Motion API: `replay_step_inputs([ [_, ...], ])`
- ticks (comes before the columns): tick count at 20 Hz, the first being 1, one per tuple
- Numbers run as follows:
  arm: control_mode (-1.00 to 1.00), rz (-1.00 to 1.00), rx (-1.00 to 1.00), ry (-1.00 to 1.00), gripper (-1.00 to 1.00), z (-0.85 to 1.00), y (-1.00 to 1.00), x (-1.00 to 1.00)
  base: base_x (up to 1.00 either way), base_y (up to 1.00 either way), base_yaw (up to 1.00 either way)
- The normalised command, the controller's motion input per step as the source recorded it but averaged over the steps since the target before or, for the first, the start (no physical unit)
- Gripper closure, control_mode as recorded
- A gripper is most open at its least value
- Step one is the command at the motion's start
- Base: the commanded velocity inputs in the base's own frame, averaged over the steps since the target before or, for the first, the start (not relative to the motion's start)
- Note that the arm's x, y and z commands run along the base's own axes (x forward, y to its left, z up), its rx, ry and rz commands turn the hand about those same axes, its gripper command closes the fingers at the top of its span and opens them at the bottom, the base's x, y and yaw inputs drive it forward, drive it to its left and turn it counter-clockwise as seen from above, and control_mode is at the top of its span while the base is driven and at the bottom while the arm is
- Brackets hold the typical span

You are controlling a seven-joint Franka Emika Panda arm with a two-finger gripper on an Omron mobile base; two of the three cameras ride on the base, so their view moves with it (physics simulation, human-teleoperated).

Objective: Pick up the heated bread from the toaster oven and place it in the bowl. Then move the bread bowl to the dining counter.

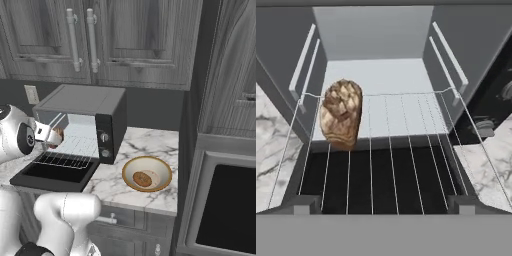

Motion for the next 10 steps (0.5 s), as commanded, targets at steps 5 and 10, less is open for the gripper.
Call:
replay_step_inputs([
  [5, -1.0, 0.01, -0.04, 0.11, -1.0, -0.12, 0.23, 0.18, 0.0, 0.0, 0.0],
  [10, -1.0, 0.0, 0.0, 0.05, -1.0, -0.31, 0.31, 0.4, 0.0, 0.0, 0.0],
])
